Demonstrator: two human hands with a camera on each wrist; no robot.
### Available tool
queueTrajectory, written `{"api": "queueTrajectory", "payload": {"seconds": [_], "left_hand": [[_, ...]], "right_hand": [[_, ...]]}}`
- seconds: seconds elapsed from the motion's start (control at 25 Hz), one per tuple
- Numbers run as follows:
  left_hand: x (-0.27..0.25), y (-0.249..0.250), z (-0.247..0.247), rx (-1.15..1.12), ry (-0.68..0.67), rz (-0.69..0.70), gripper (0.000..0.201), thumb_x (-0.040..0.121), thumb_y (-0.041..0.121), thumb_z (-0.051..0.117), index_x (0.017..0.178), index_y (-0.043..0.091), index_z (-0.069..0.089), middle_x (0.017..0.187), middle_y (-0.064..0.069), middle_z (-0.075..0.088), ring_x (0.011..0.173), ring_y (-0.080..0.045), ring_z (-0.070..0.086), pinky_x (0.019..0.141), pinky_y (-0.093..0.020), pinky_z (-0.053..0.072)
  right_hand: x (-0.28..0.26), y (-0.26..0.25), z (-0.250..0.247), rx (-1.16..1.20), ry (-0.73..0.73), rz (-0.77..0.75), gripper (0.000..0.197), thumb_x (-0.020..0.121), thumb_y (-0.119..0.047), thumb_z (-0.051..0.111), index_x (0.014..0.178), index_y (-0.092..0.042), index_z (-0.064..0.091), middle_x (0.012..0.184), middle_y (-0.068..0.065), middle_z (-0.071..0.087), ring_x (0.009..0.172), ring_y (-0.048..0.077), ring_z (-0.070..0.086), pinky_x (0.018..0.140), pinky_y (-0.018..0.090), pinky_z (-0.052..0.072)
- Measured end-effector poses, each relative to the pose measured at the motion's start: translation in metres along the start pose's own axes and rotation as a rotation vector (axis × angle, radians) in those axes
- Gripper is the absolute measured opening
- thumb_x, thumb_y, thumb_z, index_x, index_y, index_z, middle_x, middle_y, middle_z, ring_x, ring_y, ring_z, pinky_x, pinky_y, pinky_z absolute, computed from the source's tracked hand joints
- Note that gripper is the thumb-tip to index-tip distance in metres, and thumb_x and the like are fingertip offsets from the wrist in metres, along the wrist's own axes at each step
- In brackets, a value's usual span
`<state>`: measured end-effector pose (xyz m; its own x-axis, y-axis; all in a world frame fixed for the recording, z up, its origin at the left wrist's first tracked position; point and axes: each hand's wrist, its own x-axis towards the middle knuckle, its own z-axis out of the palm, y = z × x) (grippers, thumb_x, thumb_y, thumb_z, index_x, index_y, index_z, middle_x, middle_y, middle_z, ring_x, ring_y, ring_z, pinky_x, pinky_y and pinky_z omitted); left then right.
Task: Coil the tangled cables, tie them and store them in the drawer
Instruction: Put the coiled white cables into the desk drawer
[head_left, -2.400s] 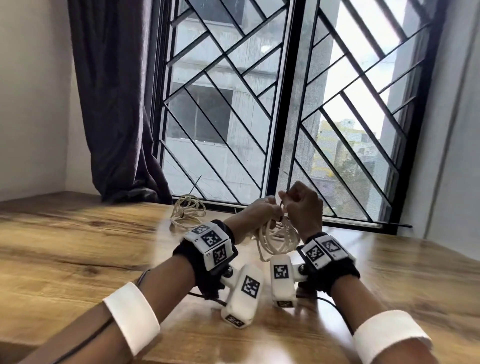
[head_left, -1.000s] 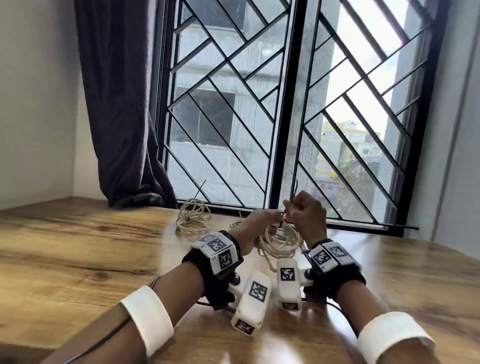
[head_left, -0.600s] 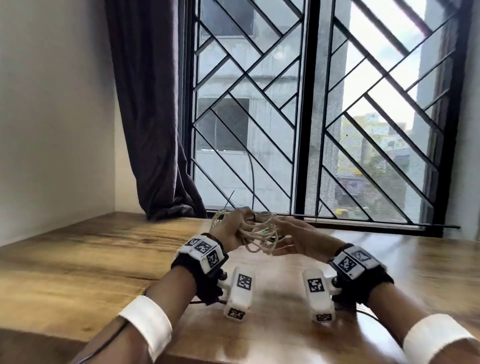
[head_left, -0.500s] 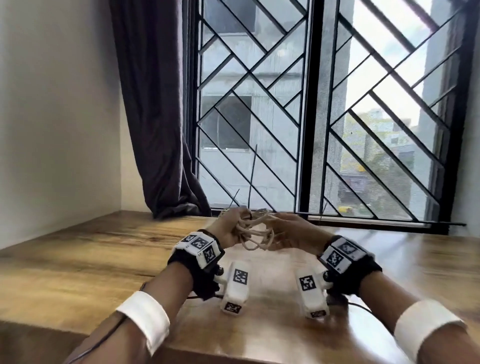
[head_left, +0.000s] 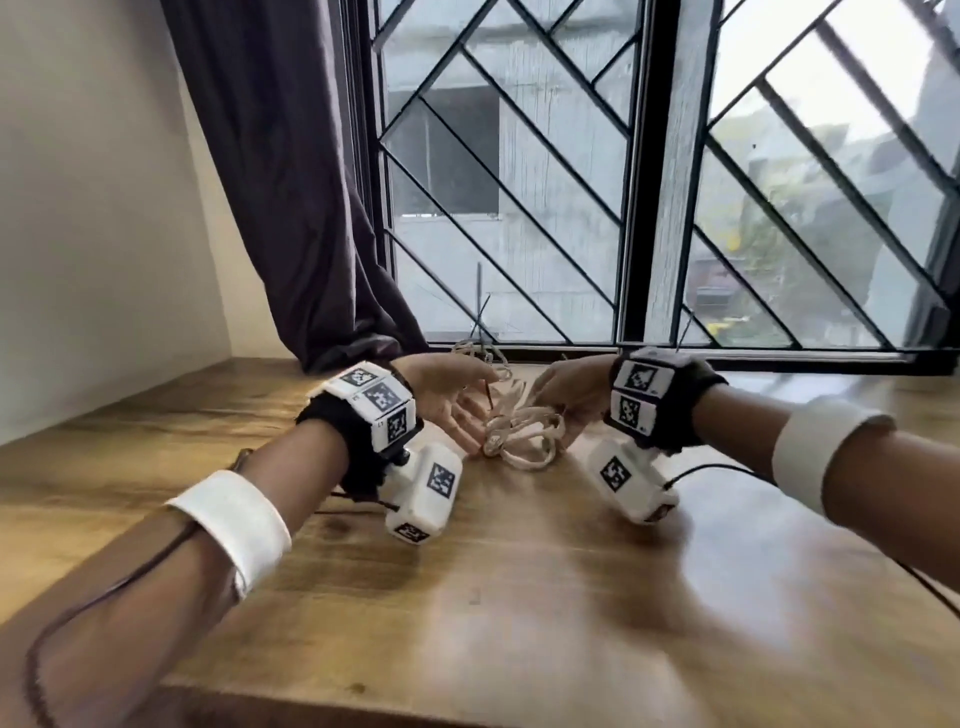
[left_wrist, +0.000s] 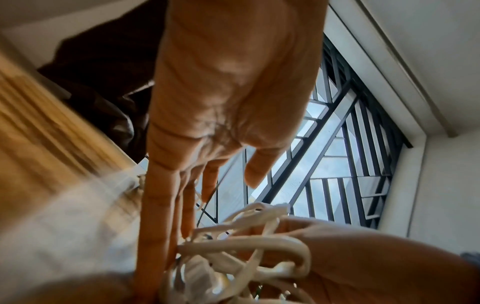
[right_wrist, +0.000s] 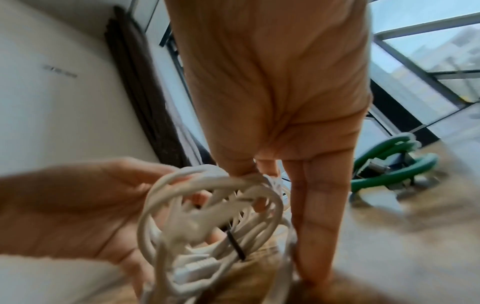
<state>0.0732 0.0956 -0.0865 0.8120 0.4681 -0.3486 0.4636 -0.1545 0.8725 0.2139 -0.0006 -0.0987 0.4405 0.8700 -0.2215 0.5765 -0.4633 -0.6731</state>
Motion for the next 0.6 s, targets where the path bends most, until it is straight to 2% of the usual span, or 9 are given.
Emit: {"api": "queueTrajectory", "payload": {"seconds": [0.08,0.12,0.24,0.28,0.36,0.44,0.48,0.56,0.6], "left_hand": [[0.021,0.005,0.0,0.066,-0.003,-0.018,0.021,0.099,0.025,0.04,0.106,0.007,0.05,0.093,-0.016,0.049,0.084,-0.032,0.056,0.09,-0.053,0.046],[0.028,0.005,-0.002,0.081,0.005,-0.022,0.018,0.099,0.022,0.04,0.099,0.008,0.051,0.09,-0.015,0.049,0.08,-0.028,0.054,0.086,-0.051,0.048],[0.041,-0.005,-0.013,0.157,0.063,-0.014,0.012,0.095,0.016,0.043,0.102,0.01,0.051,0.099,-0.014,0.05,0.09,-0.024,0.048,0.069,-0.039,0.052],[0.042,-0.009,-0.018,0.154,0.071,-0.009,0.013,0.095,0.018,0.044,0.104,0.011,0.051,0.102,-0.012,0.048,0.094,-0.022,0.046,0.067,-0.035,0.051],[0.033,-0.014,-0.026,0.118,0.05,-0.023,0.021,0.097,0.032,0.045,0.108,0.016,0.051,0.107,-0.009,0.047,0.093,-0.016,0.047,0.066,-0.03,0.049],[0.012,-0.005,-0.029,0.087,0.022,-0.043,0.033,0.096,0.043,0.043,0.113,0.015,0.051,0.113,-0.01,0.048,0.095,-0.015,0.048,0.069,-0.029,0.048],[0.001,0.004,-0.026,0.077,0.044,-0.035,0.037,0.097,0.043,0.042,0.117,0.013,0.05,0.118,-0.01,0.049,0.098,-0.016,0.048,0.07,-0.029,0.047],[-0.026,0.03,-0.01,0.044,0.109,-0.001,0.032,0.099,0.033,0.042,0.122,0.012,0.05,0.119,-0.007,0.052,0.1,-0.015,0.049,0.067,-0.026,0.045],[-0.04,0.047,0.002,0.024,0.109,0.026,0.028,0.099,0.026,0.042,0.122,0.012,0.05,0.115,-0.005,0.054,0.094,-0.012,0.051,0.065,-0.023,0.043]], "right_hand": [[0.019,0.001,-0.012,-0.054,-0.145,0.012,0.013,0.093,-0.002,0.047,0.088,-0.005,0.058,0.067,0.006,0.065,0.052,0.014,0.064,0.056,0.028,0.059],[0.022,0.002,-0.017,-0.026,-0.195,0.027,0.014,0.095,-0.006,0.046,0.09,-0.004,0.059,0.068,0.007,0.065,0.056,0.017,0.064,0.056,0.031,0.059],[0.021,0.013,-0.029,0.089,-0.242,0.027,0.024,0.097,-0.025,0.047,0.1,-0.003,0.057,0.078,0.008,0.059,0.06,0.016,0.06,0.055,0.033,0.059],[0.015,0.017,-0.033,0.096,-0.254,0.024,0.03,0.095,-0.031,0.049,0.105,-0.004,0.057,0.084,0.008,0.058,0.065,0.016,0.059,0.058,0.033,0.058],[-0.002,0.022,-0.039,0.088,-0.249,0.044,0.039,0.093,-0.043,0.048,0.113,-0.011,0.055,0.096,0.008,0.053,0.081,0.02,0.056,0.069,0.033,0.056],[-0.023,0.021,-0.047,0.122,-0.155,0.074,0.039,0.094,-0.045,0.044,0.117,-0.014,0.052,0.103,0.01,0.051,0.091,0.024,0.055,0.073,0.032,0.052],[-0.032,0.023,-0.05,0.1,-0.074,0.054,0.038,0.094,-0.044,0.044,0.117,-0.014,0.052,0.105,0.012,0.054,0.091,0.022,0.056,0.074,0.03,0.05],[-0.058,0.033,-0.058,-0.023,0.094,-0.018,0.03,0.095,-0.039,0.046,0.111,-0.015,0.055,0.104,0.007,0.056,0.087,0.014,0.056,0.073,0.024,0.045],[-0.077,0.039,-0.063,-0.032,0.171,-0.021,0.029,0.094,-0.036,0.048,0.111,-0.014,0.057,0.103,0.003,0.056,0.088,0.013,0.056,0.071,0.023,0.044]]}}
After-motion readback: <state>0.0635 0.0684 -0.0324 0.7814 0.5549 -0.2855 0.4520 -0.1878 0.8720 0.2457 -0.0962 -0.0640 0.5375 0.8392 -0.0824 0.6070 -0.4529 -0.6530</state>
